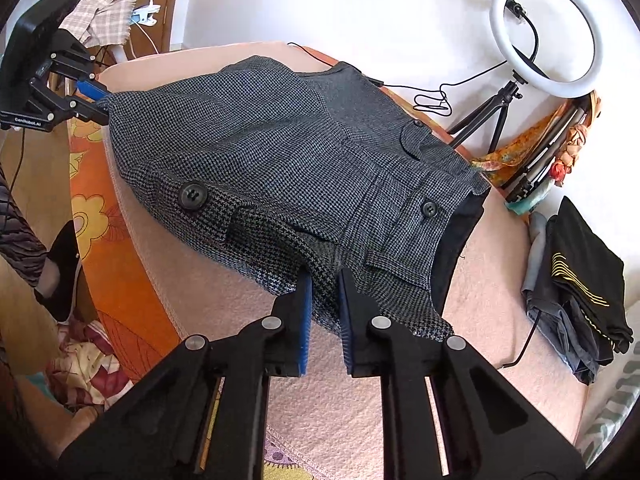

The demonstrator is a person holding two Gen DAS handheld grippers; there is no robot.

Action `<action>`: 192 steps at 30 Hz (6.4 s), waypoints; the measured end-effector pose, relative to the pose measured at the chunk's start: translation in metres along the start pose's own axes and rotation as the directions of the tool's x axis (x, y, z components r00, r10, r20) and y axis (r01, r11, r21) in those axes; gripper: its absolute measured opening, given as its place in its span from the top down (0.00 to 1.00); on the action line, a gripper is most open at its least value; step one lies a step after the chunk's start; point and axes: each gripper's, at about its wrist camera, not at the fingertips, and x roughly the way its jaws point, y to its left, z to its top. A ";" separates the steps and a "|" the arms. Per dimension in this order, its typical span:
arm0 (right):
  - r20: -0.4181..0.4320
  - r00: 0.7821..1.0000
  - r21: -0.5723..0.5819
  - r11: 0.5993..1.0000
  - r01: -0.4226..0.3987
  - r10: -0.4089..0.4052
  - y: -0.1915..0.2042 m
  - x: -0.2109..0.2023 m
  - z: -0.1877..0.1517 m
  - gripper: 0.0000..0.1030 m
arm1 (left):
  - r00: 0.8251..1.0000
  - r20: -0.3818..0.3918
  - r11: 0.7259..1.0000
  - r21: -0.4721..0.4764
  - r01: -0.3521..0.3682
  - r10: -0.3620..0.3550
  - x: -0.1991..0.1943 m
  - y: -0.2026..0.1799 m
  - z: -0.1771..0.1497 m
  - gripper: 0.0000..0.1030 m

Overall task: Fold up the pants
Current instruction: 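Grasp the hem with both grippers and fold it over toward the waistband, then open both grippers and lift them off the folded shorts, then grasp the folded edge of the shorts with the left gripper while the right gripper grasps beside it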

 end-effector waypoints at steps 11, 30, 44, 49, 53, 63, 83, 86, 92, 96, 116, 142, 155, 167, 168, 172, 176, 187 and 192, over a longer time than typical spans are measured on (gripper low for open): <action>0.160 0.984 0.121 0.991 0.063 -0.082 -0.025 -0.042 0.036 0.89 | 0.984 0.175 0.992 -0.123 0.028 -0.006 -0.034 0.052 0.041 0.89; 0.134 0.980 0.234 0.965 0.114 -0.149 -0.167 0.016 0.143 0.90 | 0.977 0.210 0.996 -0.089 -0.023 0.041 0.034 0.160 0.200 0.89; -0.061 0.988 0.167 0.974 0.150 -0.142 -0.226 0.161 0.170 0.90 | 0.998 0.056 0.993 -0.118 -0.030 0.037 0.173 0.209 0.236 0.89; -0.120 0.984 0.166 0.975 0.149 -0.130 -0.231 0.202 0.164 0.91 | 0.999 0.017 0.988 -0.152 -0.031 0.034 0.203 0.215 0.232 0.88; -0.155 0.978 0.180 0.969 0.167 -0.140 -0.234 0.223 0.158 0.90 | 0.995 -0.004 0.980 -0.171 -0.102 0.103 0.214 0.218 0.233 0.78; -0.116 0.979 0.376 0.905 0.197 -0.165 -0.260 0.179 0.140 0.56 | 0.983 0.049 0.938 -0.311 -0.155 0.178 0.163 0.249 0.220 0.61; 0.039 0.996 0.575 0.813 -0.093 0.086 -0.132 0.066 0.068 0.40 | 0.987 0.101 0.836 -0.525 0.161 -0.127 0.124 0.214 0.074 0.51; 0.075 0.987 0.524 0.836 -0.162 0.145 -0.092 0.070 0.097 0.40 | 0.986 0.091 0.831 -0.532 0.164 -0.137 0.132 0.217 0.072 0.51; 0.055 0.972 0.436 0.871 -0.229 0.228 -0.020 0.107 0.148 0.40 | 0.974 0.136 0.816 -0.533 0.224 -0.179 0.133 0.224 0.071 0.59; -0.005 0.972 0.433 0.876 -0.210 0.236 0.007 0.144 0.163 0.40 | 0.969 0.150 0.817 -0.522 0.246 -0.196 0.136 0.225 0.072 0.81; 0.049 0.945 0.526 0.796 -0.298 0.322 -0.013 0.134 0.188 0.90 | 0.941 0.214 0.770 -0.542 0.338 -0.263 0.115 0.250 0.078 0.89; 0.012 0.998 0.778 0.627 -0.051 0.067 -0.129 0.065 0.041 0.39 | 0.977 0.130 0.926 -0.318 0.202 -0.168 0.118 0.134 0.141 0.82; 0.138 0.980 0.968 0.188 -0.165 0.146 -0.197 0.129 -0.023 0.36 | 0.989 -0.006 0.968 -0.204 0.146 -0.150 0.175 0.102 0.137 0.82; 0.180 0.981 0.961 0.198 -0.192 0.075 -0.214 0.122 -0.002 0.89 | 0.986 0.095 0.982 -0.121 0.146 -0.135 0.143 0.084 0.167 0.82; 0.176 0.983 0.956 0.229 -0.184 0.056 -0.215 0.115 0.003 0.90 | 0.987 0.091 0.984 -0.109 0.142 -0.132 0.145 0.079 0.170 0.82; 0.160 0.986 0.943 0.289 -0.166 0.047 -0.217 0.107 0.017 0.90 | 0.993 -0.003 0.991 -0.061 0.121 -0.122 0.172 0.061 0.172 0.82; 0.155 0.985 0.945 0.280 -0.169 0.070 -0.214 0.115 0.010 0.89 | 0.994 -0.013 0.993 -0.039 0.109 -0.110 0.182 0.054 0.164 0.82; 0.207 0.977 0.973 0.094 -0.211 0.050 -0.197 0.098 -0.020 0.44 | 0.986 0.051 0.980 -0.112 0.166 -0.161 0.155 0.070 0.173 0.82; 0.241 0.968 0.970 0.008 -0.242 0.065 -0.193 0.114 -0.025 0.44 | 0.983 0.103 0.974 -0.152 0.168 -0.154 0.149 0.075 0.188 0.82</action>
